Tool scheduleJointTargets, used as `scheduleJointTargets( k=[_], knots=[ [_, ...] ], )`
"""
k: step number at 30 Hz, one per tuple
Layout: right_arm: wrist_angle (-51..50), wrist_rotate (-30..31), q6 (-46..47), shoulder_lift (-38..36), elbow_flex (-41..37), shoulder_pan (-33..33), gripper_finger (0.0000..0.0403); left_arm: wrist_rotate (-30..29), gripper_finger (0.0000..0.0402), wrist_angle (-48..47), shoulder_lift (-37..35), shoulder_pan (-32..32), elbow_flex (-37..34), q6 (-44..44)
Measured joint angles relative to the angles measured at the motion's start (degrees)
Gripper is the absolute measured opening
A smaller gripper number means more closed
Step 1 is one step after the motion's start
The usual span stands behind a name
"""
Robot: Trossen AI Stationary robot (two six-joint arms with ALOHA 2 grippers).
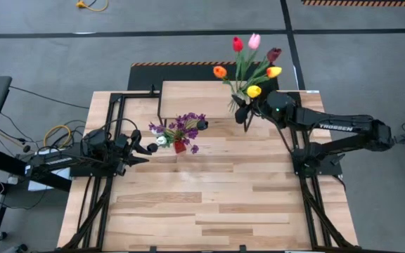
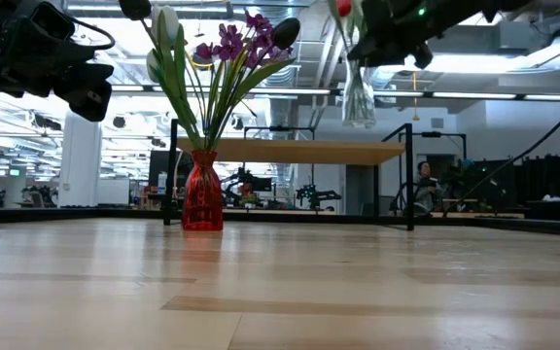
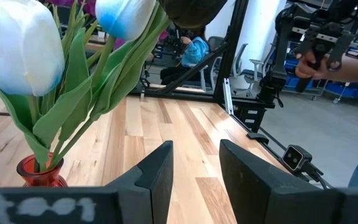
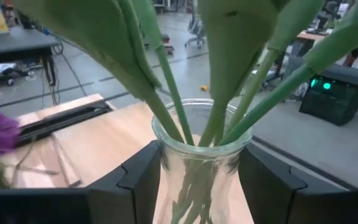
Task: Pick and place flowers into a vace then onto a shelf
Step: Put the transparent vase with flowers on the shelf
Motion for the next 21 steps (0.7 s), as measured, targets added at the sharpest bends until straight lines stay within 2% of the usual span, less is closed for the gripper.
scheduleJointTargets(
  k=[6,21],
  knots=[
    [1.29,-3.00,1.07,3.35,0.00,-3.63,0.0184,-0.02,0.0119,0.00,-0.01,0.00,0.00,0.00],
    [5.16,-2.97,0.59,8.96,0.13,-8.59,0.0181,-0.13,0.0119,0.00,-0.01,0.02,0.00,0.00]
  ],
)
